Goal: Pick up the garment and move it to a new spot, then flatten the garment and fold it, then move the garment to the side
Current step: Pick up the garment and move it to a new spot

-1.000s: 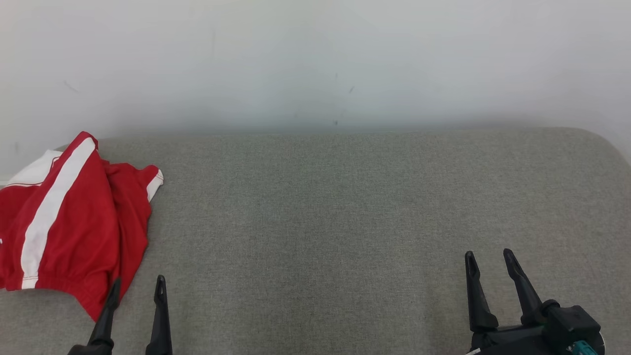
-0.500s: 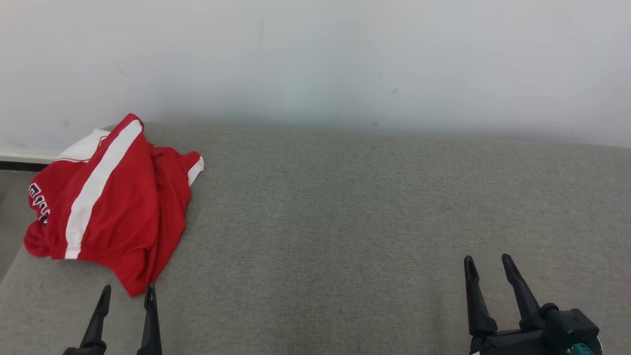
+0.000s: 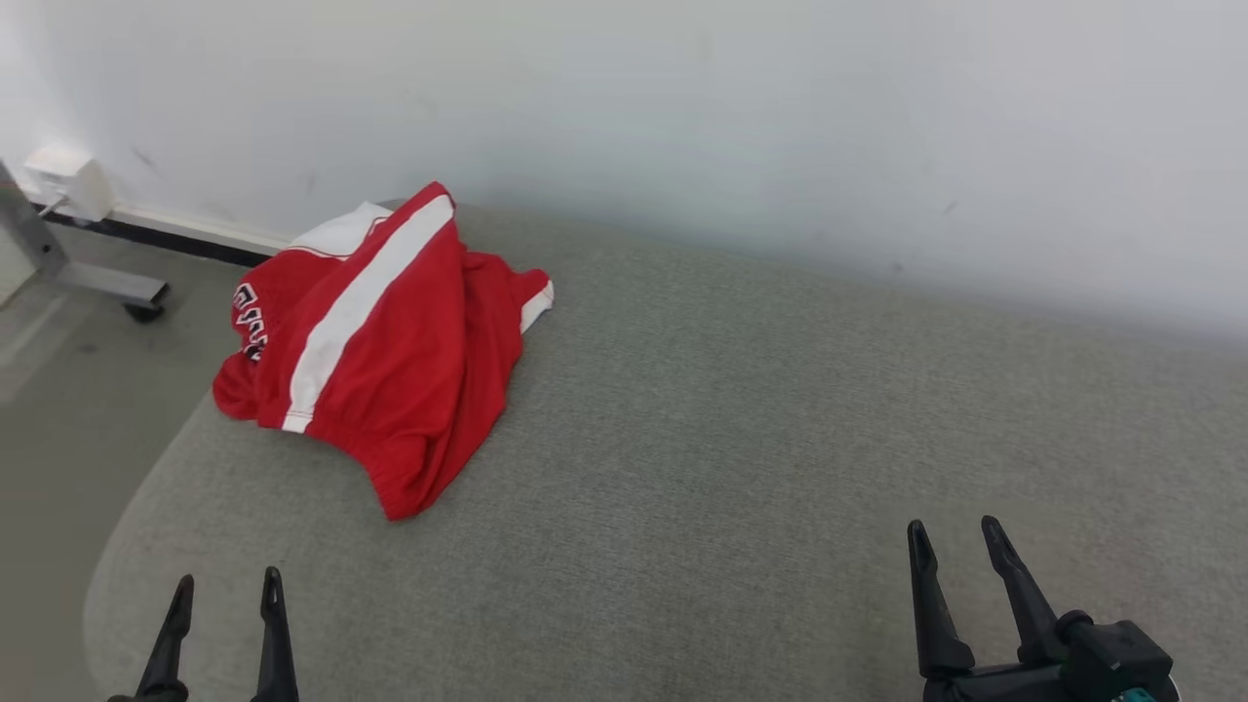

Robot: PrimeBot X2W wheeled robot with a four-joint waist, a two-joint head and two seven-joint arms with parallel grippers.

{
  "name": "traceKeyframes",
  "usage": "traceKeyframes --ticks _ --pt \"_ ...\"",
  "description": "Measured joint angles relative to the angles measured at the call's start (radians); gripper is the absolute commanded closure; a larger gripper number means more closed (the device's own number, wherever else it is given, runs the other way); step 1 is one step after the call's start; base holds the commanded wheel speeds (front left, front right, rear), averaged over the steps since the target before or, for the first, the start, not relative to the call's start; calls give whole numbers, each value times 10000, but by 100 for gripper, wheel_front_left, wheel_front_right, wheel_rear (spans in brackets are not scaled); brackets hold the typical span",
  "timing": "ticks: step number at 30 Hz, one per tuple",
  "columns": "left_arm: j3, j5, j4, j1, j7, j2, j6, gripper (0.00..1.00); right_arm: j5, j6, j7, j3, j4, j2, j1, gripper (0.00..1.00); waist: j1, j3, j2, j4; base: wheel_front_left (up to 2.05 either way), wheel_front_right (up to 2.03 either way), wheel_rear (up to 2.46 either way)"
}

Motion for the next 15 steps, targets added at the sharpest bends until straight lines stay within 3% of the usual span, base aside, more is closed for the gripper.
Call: traceKeyframes --ticks 15 --pt "447 -35 27 27 0 -10 79 0 -63 0 2 205 105 2 -118 0 -2 225 0 1724 0 0 0"
